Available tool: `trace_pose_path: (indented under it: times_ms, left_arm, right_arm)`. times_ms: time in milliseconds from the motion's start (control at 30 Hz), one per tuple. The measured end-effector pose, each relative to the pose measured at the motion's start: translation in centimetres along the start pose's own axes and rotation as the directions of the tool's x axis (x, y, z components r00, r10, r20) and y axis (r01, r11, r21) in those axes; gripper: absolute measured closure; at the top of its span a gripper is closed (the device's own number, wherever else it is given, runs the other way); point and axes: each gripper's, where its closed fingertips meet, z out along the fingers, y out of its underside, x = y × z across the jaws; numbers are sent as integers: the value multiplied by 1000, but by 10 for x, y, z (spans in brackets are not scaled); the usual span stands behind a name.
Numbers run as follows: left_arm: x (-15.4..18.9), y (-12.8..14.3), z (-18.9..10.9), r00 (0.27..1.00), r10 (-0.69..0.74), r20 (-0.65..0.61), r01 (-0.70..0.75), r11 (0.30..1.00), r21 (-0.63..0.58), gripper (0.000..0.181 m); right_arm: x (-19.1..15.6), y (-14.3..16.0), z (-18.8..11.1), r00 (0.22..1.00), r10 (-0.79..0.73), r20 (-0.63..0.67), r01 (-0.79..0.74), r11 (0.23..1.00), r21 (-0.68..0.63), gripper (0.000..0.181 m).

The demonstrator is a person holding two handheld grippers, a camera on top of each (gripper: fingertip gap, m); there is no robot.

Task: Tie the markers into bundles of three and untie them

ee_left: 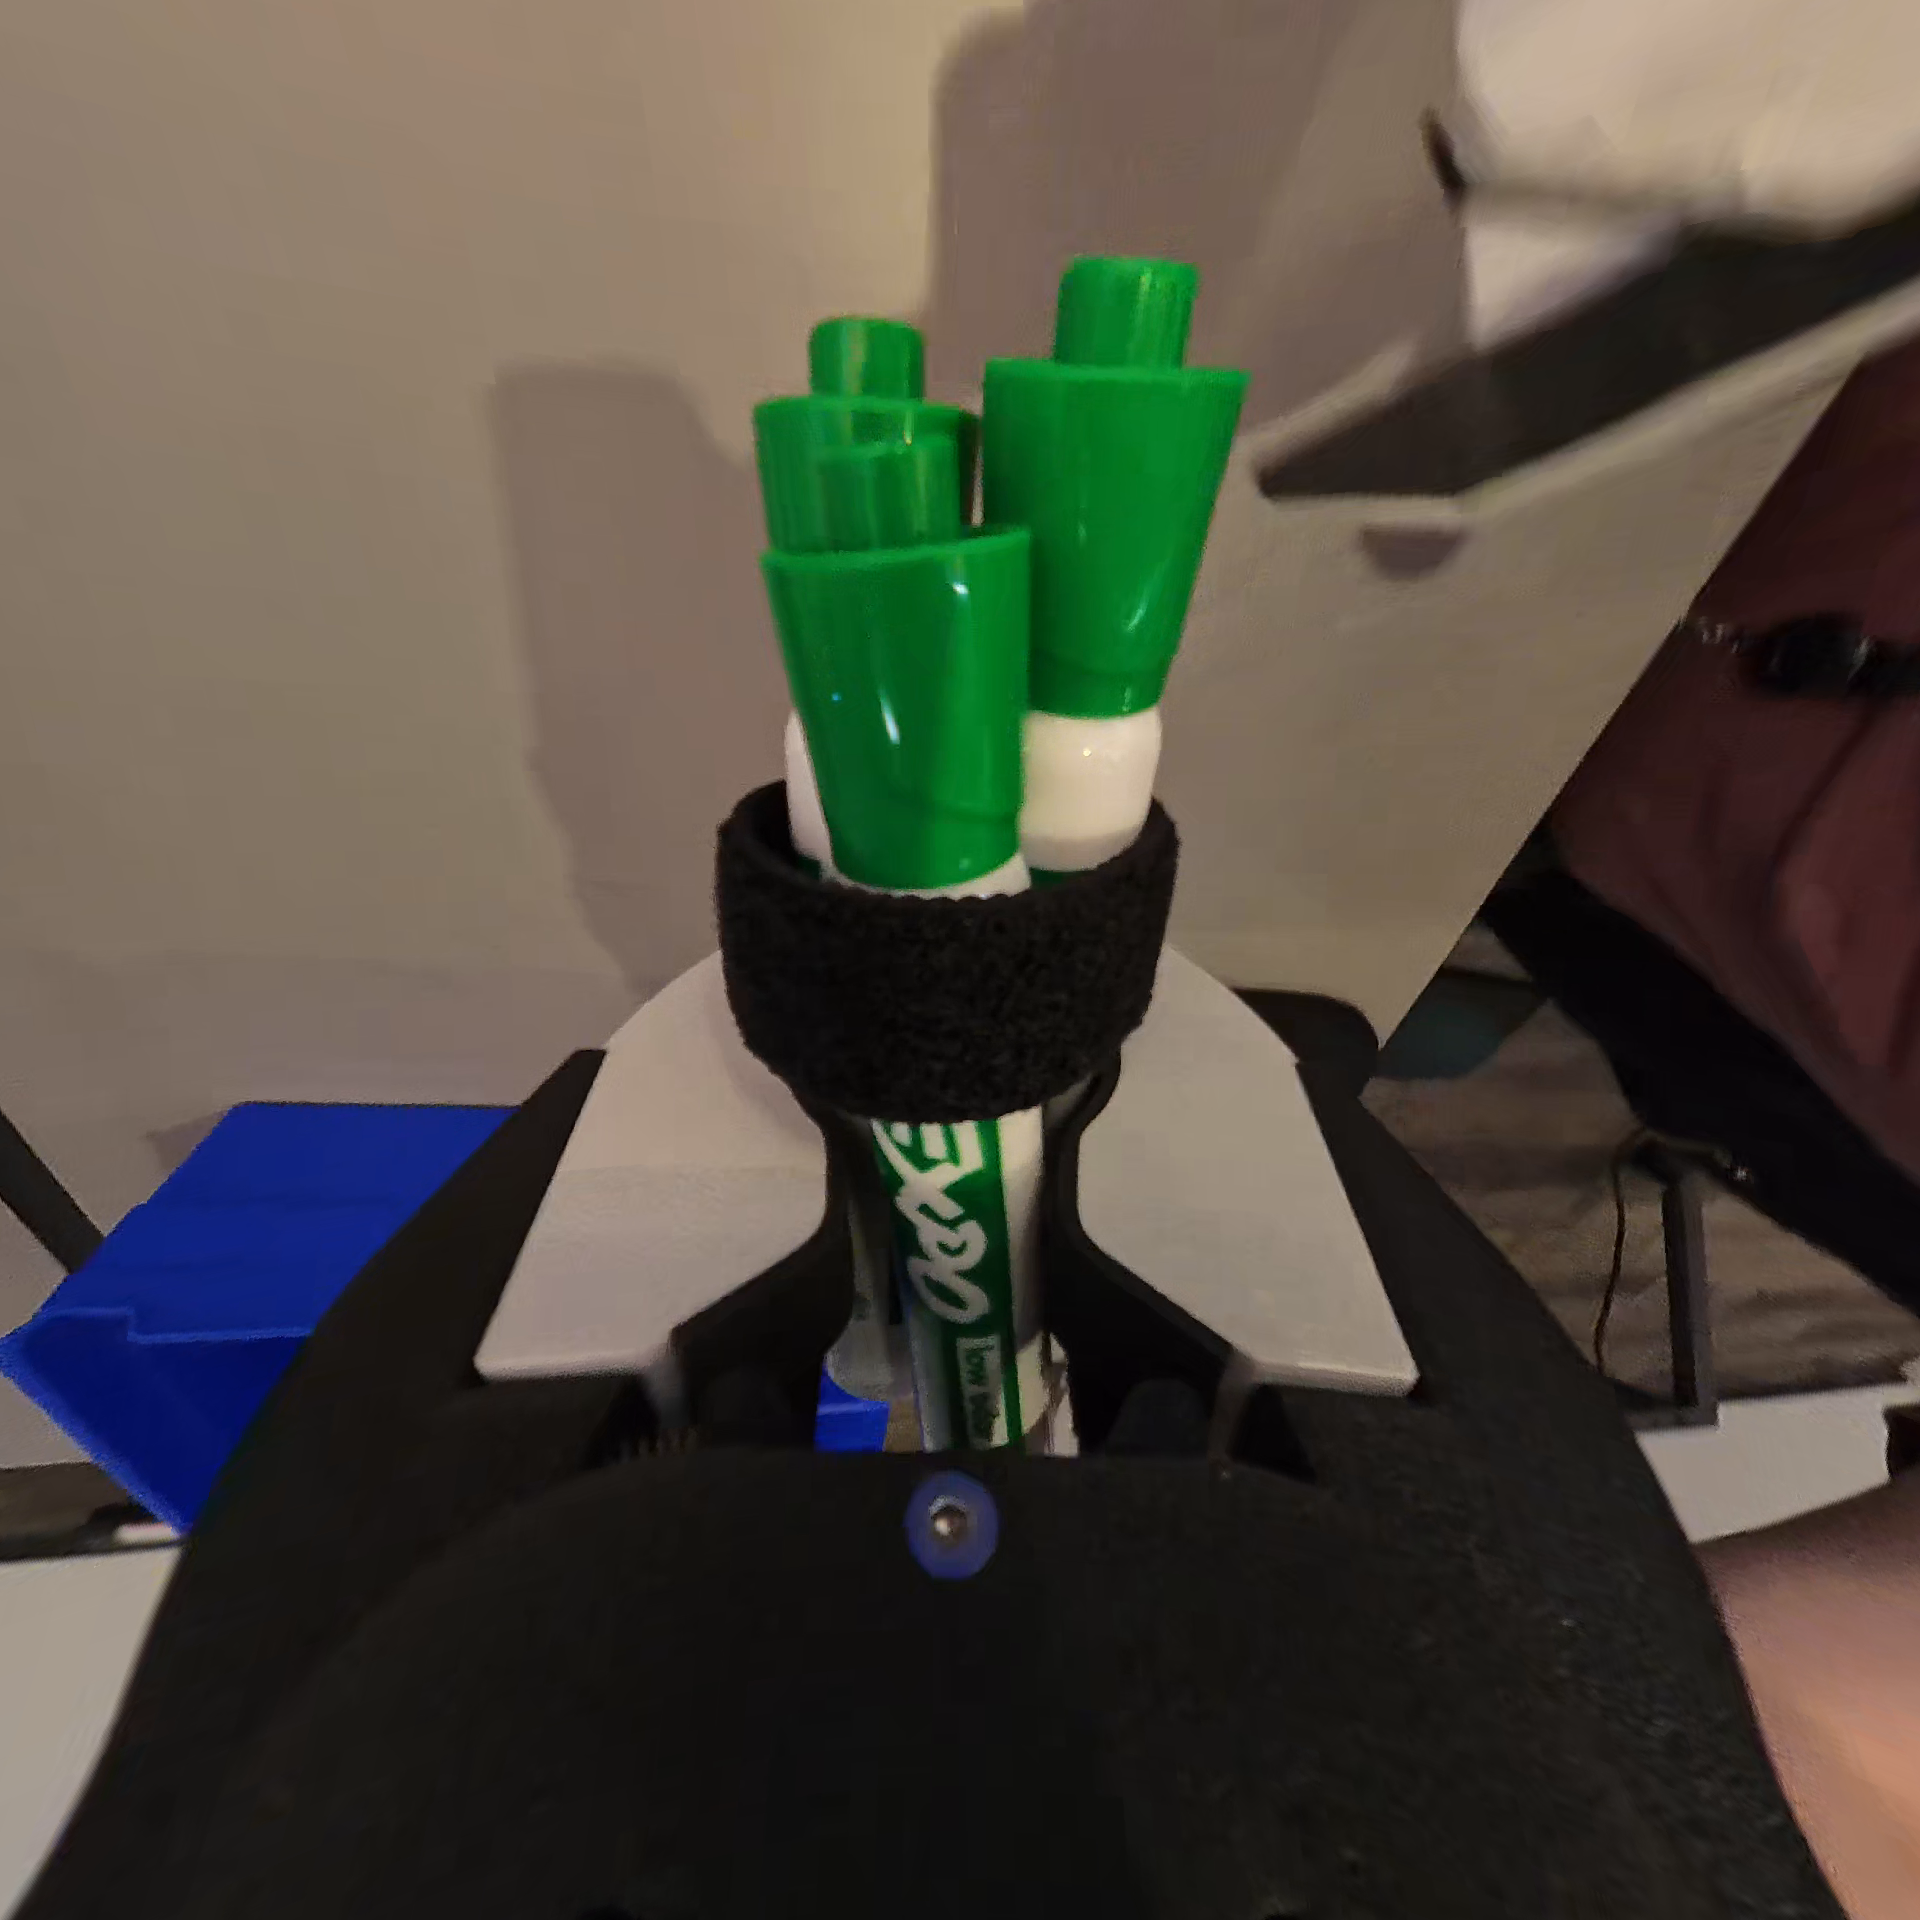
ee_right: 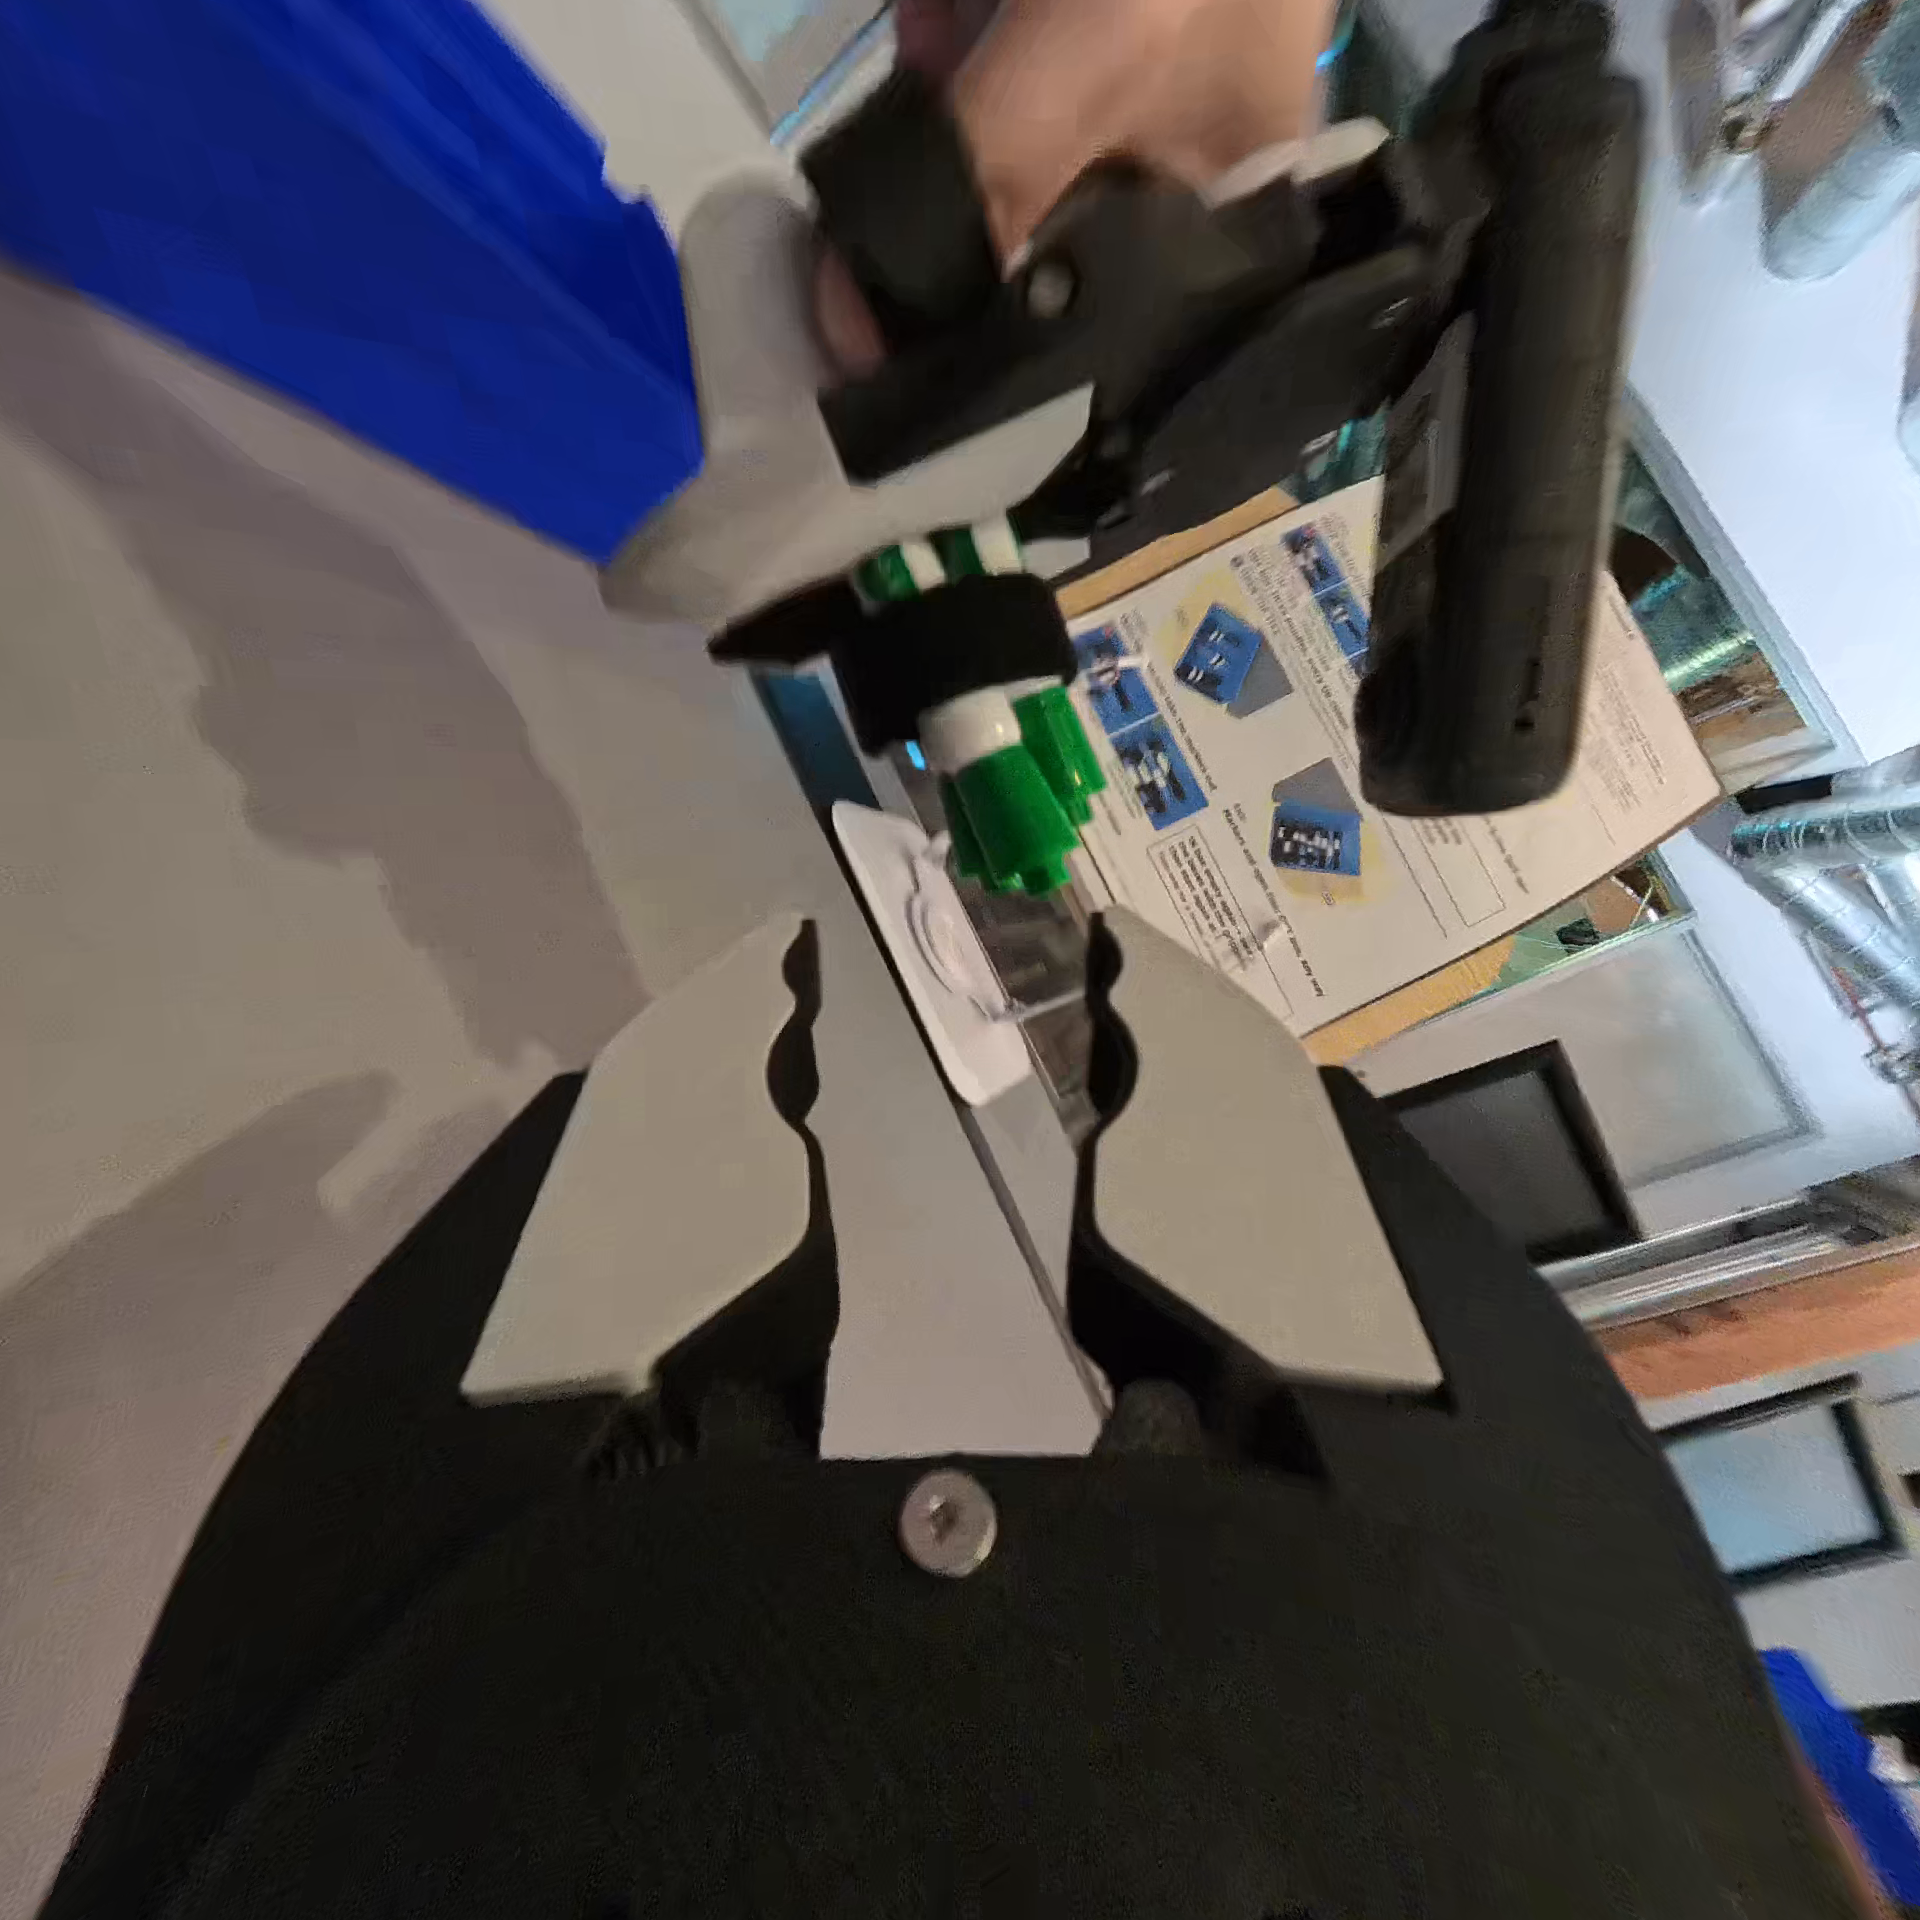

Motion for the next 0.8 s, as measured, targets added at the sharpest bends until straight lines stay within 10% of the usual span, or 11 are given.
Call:
trace_pose_path:
  times_ms: [200,800]
  left_arm:
    - [18,-14,5,998,53,-44,-54,998,-20,140]
    - [35,-35,4,994,70,-89,-70,998,4,139]
  right_arm:
    - [11,7,13,947,-318,-41,313,945,-96,123]
    - [22,6,32,829,-556,-54,519,802,-296,136]
